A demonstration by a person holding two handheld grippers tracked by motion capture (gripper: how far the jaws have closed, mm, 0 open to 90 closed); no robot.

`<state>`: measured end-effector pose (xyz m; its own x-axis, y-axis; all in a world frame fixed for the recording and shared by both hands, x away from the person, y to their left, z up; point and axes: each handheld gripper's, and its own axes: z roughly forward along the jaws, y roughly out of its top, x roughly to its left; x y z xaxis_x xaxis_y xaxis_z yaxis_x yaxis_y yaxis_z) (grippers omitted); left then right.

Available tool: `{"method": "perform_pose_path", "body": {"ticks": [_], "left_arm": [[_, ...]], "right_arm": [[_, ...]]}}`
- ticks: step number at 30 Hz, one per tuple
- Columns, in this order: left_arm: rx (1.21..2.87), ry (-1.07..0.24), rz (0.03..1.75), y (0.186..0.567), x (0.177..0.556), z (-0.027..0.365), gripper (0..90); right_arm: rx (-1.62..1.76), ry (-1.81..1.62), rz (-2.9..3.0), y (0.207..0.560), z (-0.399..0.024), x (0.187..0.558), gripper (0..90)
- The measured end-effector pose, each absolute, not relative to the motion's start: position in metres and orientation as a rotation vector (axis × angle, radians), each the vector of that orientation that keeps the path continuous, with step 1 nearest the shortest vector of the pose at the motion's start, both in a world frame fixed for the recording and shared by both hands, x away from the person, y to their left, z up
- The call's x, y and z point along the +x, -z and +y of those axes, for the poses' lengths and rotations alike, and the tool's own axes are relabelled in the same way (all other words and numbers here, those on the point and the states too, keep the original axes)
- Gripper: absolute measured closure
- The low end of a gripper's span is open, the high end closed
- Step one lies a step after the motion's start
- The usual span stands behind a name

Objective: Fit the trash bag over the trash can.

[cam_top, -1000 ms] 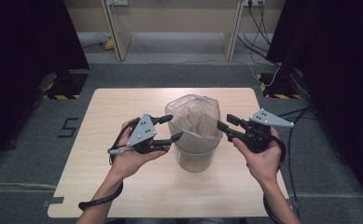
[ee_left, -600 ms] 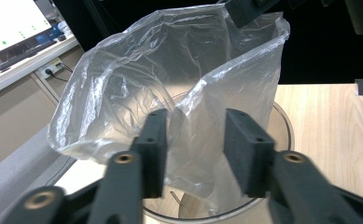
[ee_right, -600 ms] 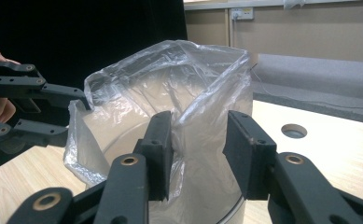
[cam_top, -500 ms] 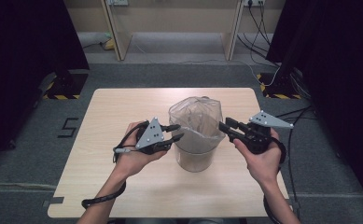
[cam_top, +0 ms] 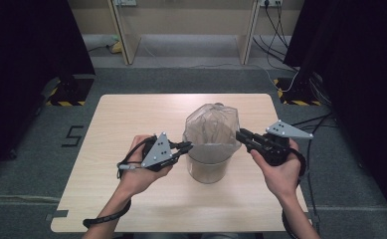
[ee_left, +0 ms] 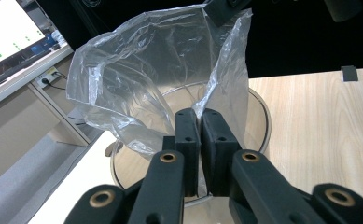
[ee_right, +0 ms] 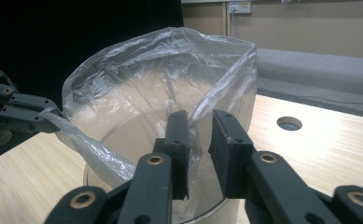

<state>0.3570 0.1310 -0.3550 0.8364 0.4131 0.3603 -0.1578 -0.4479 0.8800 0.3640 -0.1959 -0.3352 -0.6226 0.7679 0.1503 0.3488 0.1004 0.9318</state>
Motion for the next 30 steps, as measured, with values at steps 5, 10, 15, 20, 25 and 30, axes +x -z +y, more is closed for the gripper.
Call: {"method": "perform_pose_path", "body": {"ticks": [5, 10, 15, 20, 25, 30], "left_arm": [[1.913, -0.655, 0.201, 0.355, 0.357, 0.132, 89.1], [1.901, -0.638, 0.217, 0.357, 0.356, 0.134, 90.0], [1.897, -0.628, 0.223, 0.359, 0.353, 0.134, 90.0], [1.916, -0.615, 0.207, 0.365, 0.347, 0.134, 90.0], [1.946, -0.584, 0.193, 0.379, 0.337, 0.134, 90.0], [1.999, -0.567, 0.168, 0.395, 0.328, 0.131, 90.0]], "right_arm": [[1.072, -1.536, 2.001, 0.335, -0.196, 0.362, 87.1], [1.069, -1.532, 1.998, 0.336, -0.197, 0.361, 90.0], [1.064, -1.532, 1.996, 0.337, -0.197, 0.36, 90.0], [1.08, -1.518, 2.015, 0.345, -0.198, 0.356, 90.0], [1.106, -1.497, 2.049, 0.358, -0.2, 0.351, 90.0], [1.13, -1.482, 2.069, 0.37, -0.201, 0.348, 90.0]]}}
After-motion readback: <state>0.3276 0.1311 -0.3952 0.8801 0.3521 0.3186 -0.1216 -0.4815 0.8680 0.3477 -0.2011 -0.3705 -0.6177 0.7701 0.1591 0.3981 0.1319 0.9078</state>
